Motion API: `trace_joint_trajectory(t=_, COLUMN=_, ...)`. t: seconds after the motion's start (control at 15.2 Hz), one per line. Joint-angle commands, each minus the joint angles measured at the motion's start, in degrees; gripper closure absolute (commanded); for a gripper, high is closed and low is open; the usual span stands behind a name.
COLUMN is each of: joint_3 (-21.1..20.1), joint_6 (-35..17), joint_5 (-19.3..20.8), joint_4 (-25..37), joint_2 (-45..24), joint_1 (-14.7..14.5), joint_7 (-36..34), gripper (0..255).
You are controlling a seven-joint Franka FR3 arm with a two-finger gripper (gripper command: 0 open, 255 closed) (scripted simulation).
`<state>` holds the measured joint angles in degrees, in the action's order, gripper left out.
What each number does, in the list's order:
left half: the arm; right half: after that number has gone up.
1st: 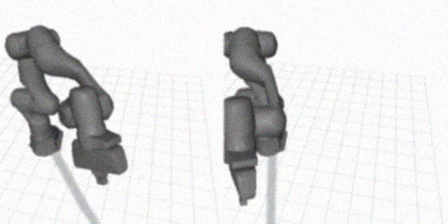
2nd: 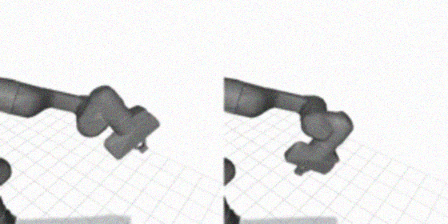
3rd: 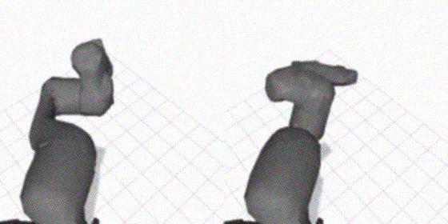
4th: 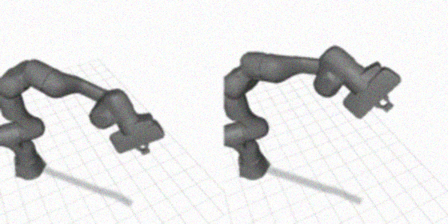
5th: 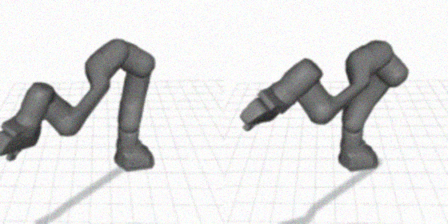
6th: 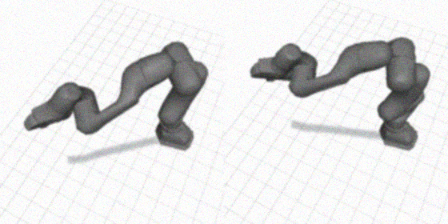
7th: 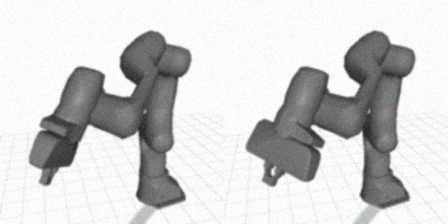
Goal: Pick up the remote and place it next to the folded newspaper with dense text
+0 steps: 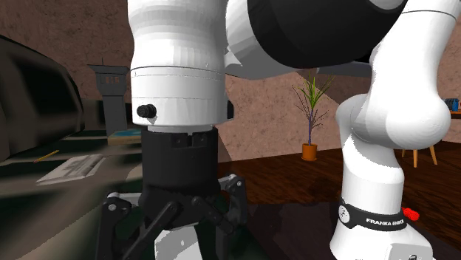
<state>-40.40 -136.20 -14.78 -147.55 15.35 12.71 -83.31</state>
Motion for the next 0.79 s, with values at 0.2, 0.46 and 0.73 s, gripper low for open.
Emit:
trace_joint_trajectory(t=0.2, joint_3=-0.17, joint_6=-0.35, joint_5=0.13, joint_4=-0.05, joint_2=-0.29, joint_1=0.05, joint_7=-0.19, gripper=0)
trace_joint_trajectory(t=0.46, joint_3=-0.17, joint_6=-0.35, joint_5=0.13, joint_4=-0.05, joint_2=-0.29, joint_1=0.05, joint_7=-0.19, gripper=255)
trace_joint_trajectory(t=0.73, joint_3=-0.18, joint_6=-0.35, joint_5=0.13, joint_4=-0.04, joint_2=-0.29, joint_1=0.04, joint_7=-0.2, gripper=255)
